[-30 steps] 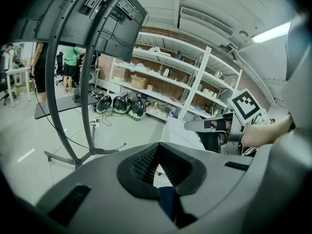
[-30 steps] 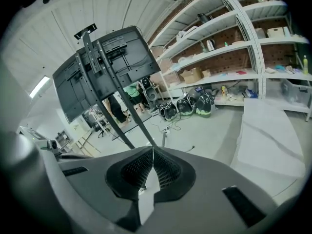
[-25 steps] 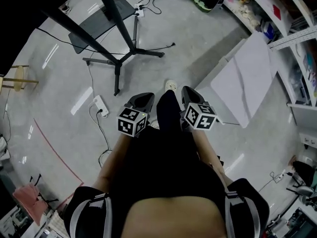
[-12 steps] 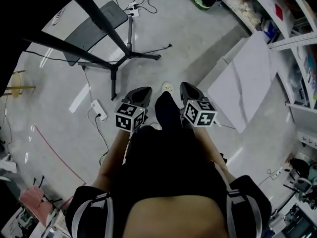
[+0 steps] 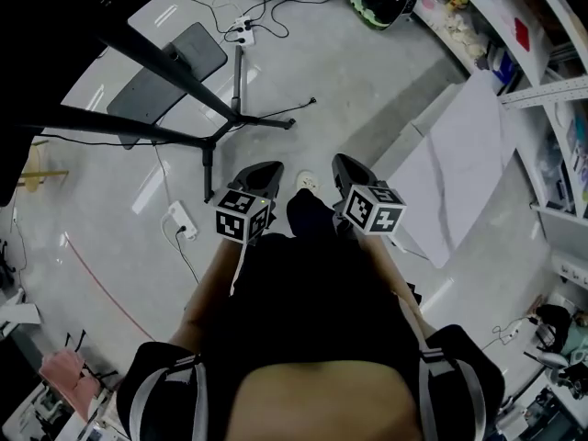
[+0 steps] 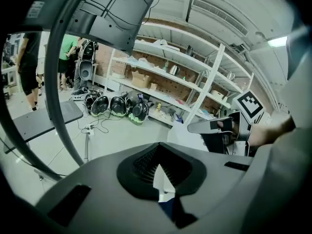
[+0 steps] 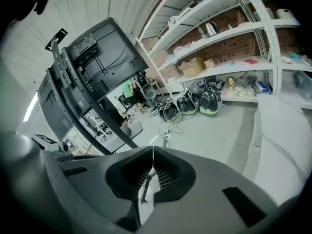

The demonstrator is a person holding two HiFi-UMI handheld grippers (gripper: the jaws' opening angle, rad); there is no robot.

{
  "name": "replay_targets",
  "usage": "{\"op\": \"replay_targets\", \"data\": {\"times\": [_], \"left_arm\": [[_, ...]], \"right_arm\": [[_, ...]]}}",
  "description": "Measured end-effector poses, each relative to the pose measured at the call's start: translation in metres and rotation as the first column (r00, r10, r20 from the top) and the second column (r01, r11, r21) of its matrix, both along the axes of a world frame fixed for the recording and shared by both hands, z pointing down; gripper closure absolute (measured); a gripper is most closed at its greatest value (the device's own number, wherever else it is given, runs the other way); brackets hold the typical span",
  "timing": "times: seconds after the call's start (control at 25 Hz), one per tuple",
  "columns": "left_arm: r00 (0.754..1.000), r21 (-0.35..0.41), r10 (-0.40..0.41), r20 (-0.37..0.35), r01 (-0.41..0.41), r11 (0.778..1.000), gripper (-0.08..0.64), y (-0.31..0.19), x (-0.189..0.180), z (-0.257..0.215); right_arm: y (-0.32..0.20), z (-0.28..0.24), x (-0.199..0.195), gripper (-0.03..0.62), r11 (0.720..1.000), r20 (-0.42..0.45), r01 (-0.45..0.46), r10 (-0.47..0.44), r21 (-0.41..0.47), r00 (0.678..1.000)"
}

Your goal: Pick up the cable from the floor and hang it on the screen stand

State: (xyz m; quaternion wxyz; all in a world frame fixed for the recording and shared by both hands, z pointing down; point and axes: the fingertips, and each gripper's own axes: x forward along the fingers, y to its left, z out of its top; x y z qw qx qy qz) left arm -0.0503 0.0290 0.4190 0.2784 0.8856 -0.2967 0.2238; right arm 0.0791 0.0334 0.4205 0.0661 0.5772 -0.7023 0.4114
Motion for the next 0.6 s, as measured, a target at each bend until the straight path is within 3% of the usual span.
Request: {"op": "replay_targets", "data": {"times": [0.36,0.6], "left_arm": [[1.0,0.013,0.011,-0.022,-0.01,1.0,0.555,-0.052,0.045,0.005],[0.999,0.011,0.025,-0.026,-0.025,1.0,0.555,-0.08,0.051,0.008]], "right_arm": [[-0.062,0.009,0.032,0.569,1.0,0.044,0.014,-0.014,0.012,0.999],[-0.087,0.02,0.041,0.569,1.0,0.031,0.02,-0.02,-0.006,0.999]]}}
